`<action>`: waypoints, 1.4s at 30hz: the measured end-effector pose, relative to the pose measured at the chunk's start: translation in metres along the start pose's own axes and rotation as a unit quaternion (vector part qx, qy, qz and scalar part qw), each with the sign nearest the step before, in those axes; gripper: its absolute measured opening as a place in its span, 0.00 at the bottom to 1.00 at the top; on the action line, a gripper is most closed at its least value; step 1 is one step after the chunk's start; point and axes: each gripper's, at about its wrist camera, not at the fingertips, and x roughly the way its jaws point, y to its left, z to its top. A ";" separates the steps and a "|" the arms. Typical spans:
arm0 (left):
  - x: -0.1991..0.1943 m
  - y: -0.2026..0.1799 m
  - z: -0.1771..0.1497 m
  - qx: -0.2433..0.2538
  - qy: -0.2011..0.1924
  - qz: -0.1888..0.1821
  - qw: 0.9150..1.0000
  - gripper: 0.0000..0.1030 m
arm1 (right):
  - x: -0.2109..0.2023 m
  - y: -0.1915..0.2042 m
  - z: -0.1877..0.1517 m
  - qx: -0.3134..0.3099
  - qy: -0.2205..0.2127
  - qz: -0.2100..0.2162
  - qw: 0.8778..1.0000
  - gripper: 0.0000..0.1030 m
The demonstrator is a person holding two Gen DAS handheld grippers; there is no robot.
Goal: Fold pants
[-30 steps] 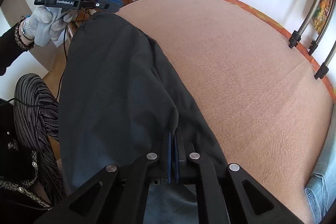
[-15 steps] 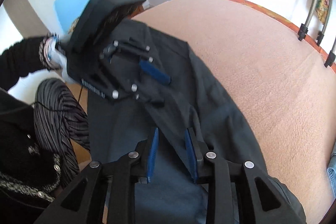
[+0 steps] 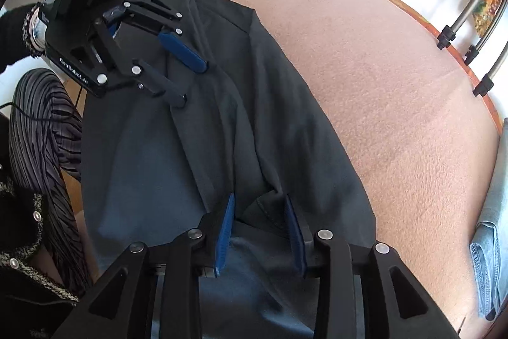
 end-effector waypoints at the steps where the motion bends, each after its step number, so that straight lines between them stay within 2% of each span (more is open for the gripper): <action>1: 0.000 0.000 0.000 0.000 0.000 0.001 1.000 0.41 | 0.000 0.000 0.001 0.001 -0.001 -0.005 1.000 0.32; 4: 0.000 0.000 -0.001 0.001 0.000 0.003 1.000 0.41 | 0.002 0.001 0.003 0.004 -0.009 -0.009 1.000 0.23; 7: -0.001 0.000 -0.002 0.001 -0.001 0.005 1.000 0.41 | 0.001 -0.010 0.004 0.021 -0.013 0.005 1.000 0.15; 8: -0.003 0.001 -0.002 -0.002 0.000 0.006 1.000 0.41 | 0.000 -0.014 0.004 0.028 -0.015 0.004 0.999 0.08; 11: -0.023 0.011 -0.005 -0.005 -0.014 0.021 1.000 0.41 | -0.005 -0.023 0.008 0.050 -0.032 0.000 0.998 0.03; 14: -0.061 0.043 -0.015 -0.048 -0.051 0.057 0.996 0.41 | -0.020 -0.035 0.016 0.054 -0.059 -0.045 0.996 0.01; 16: -0.086 0.071 -0.026 -0.090 -0.073 0.091 0.989 0.41 | -0.030 -0.049 0.025 0.057 -0.075 -0.077 0.993 0.01; 19: -0.113 0.108 -0.052 -0.143 -0.089 0.149 0.974 0.41 | -0.032 -0.075 0.042 0.067 -0.085 -0.132 0.985 0.01; 24: -0.139 0.154 -0.102 -0.214 -0.088 0.202 0.952 0.41 | -0.002 -0.094 0.053 0.053 -0.047 -0.142 0.987 0.01; 26: -0.151 0.170 -0.123 -0.246 -0.093 0.217 0.940 0.41 | 0.010 -0.098 0.052 0.047 -0.030 -0.145 0.988 0.03; 28: -0.169 0.182 -0.146 -0.272 -0.103 0.239 0.927 0.41 | 0.014 -0.101 0.045 0.055 -0.024 -0.154 0.986 0.13; 29: -0.179 0.187 -0.159 -0.287 -0.109 0.250 0.918 0.41 | 0.012 -0.104 0.042 0.070 -0.028 -0.158 0.985 0.24; 30: -0.189 0.193 -0.170 -0.303 -0.115 0.259 0.910 0.42 | 0.009 -0.108 0.042 0.088 -0.036 -0.155 0.983 0.30; 32: -0.208 0.202 -0.194 -0.338 -0.130 0.273 0.891 0.47 | -0.002 -0.110 0.039 0.112 -0.052 -0.152 0.981 0.31; 34: -0.223 0.209 -0.217 -0.367 -0.141 0.280 0.876 0.51 | -0.014 -0.105 0.039 0.119 -0.070 -0.156 0.978 0.33; 37: -0.230 0.218 -0.238 -0.404 -0.147 0.285 0.857 0.54 | -0.030 -0.090 0.044 0.128 -0.094 -0.138 0.978 0.35; 40: -0.233 0.228 -0.264 -0.452 -0.157 0.265 0.837 0.58 | -0.041 -0.071 0.054 0.139 -0.117 -0.106 0.978 0.43; 42: -0.229 0.238 -0.275 -0.486 -0.164 0.238 0.825 0.61 | -0.043 -0.059 0.065 0.140 -0.128 -0.087 0.978 0.48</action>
